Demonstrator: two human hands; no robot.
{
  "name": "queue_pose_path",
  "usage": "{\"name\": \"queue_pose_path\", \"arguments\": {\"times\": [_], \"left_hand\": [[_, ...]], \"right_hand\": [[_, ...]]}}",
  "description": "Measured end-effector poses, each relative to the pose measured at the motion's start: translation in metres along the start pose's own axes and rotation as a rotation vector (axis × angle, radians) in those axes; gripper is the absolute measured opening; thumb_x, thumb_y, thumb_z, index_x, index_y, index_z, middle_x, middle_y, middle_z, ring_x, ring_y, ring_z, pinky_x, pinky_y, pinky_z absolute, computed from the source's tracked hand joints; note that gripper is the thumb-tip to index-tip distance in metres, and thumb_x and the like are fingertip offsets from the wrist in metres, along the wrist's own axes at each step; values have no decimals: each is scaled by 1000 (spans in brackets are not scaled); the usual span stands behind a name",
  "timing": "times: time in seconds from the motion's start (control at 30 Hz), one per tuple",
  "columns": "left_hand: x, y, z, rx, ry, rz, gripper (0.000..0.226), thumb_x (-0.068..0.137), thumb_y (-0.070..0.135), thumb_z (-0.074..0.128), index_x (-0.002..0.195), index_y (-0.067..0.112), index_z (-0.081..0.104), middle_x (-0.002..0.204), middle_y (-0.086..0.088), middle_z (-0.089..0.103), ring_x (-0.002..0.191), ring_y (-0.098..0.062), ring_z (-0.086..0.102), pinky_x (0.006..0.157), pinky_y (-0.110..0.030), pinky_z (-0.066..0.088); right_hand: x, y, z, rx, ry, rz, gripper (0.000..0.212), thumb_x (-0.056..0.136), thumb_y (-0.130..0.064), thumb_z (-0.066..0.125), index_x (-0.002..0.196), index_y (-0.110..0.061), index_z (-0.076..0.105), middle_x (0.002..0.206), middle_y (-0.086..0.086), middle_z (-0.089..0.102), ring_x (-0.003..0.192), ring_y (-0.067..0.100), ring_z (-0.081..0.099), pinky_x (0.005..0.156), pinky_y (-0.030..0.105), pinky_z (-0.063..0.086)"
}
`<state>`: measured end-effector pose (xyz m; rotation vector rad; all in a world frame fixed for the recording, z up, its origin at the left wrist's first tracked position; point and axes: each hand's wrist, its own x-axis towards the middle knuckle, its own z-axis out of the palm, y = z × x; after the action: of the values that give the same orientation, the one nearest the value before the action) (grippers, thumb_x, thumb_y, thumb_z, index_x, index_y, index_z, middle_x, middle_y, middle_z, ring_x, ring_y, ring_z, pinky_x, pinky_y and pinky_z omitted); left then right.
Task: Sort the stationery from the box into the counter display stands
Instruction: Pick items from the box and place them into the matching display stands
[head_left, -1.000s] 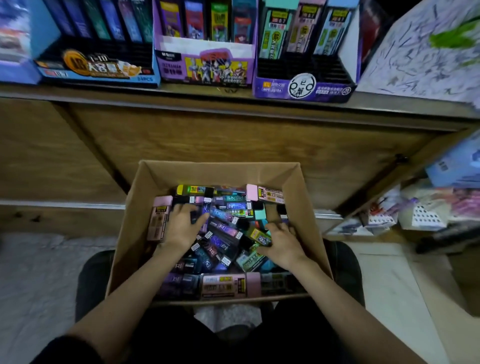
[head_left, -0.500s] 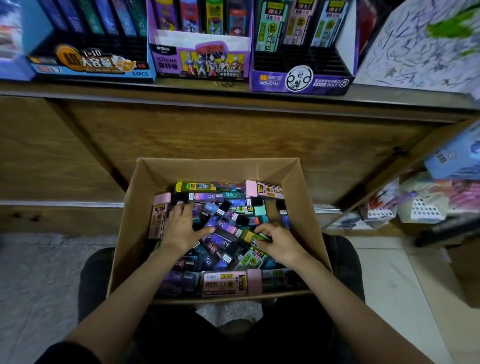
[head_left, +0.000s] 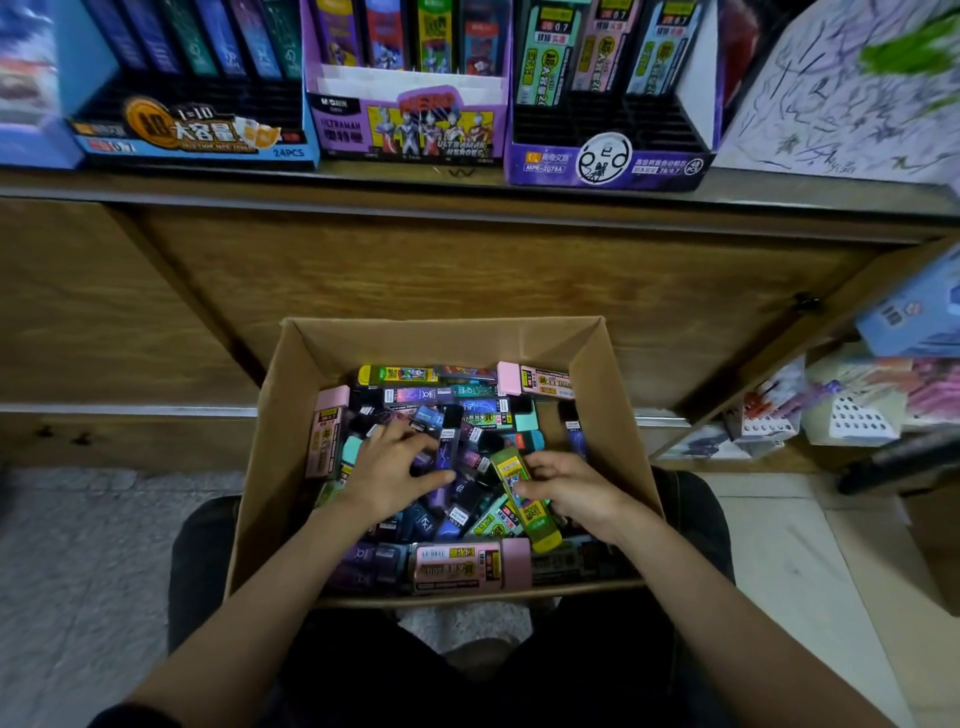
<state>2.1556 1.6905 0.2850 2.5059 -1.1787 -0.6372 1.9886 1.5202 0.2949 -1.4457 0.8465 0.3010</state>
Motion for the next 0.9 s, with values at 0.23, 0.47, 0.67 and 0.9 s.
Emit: {"name": "queue_pose_path", "arguments": {"times": [0.23, 0.47, 0.67, 0.9], "left_hand": [[7, 27, 9, -237, 38, -85, 25, 87, 21, 66, 109, 10, 59, 116, -8, 59, 109, -24, 50, 90, -32, 40], [0, 42, -7, -695, -34, -60, 17, 97, 2, 42, 105, 16, 36, 93, 3, 62, 90, -15, 60, 74, -14, 43], [-6, 60, -24, -889, -183, -55, 84, 66, 82, 52, 133, 32, 39, 133, 16, 44, 126, -6, 39, 107, -34, 30], [-8, 72, -44, -1127, -143, -129, 89, 66, 63, 61, 138, 16, 39, 132, 2, 48, 128, -15, 41, 103, -32, 33]], "right_hand": [[4, 2, -8, 250, 221, -86, 38, 81, -7, 71, 115, -16, 58, 127, 14, 55, 121, 29, 51, 105, 47, 40], [-7, -22, -21, 315, 328, -220, 38, 81, -9, 71, 118, -10, 61, 119, 8, 61, 108, 21, 59, 84, 28, 50], [-24, -57, -18, 441, 146, -371, 21, 84, -4, 63, 105, -6, 68, 105, 12, 71, 92, 21, 68, 74, 29, 55], [-28, -86, 2, 474, 120, -466, 26, 89, -4, 58, 114, -7, 64, 112, 14, 67, 103, 25, 64, 94, 43, 50]]}}
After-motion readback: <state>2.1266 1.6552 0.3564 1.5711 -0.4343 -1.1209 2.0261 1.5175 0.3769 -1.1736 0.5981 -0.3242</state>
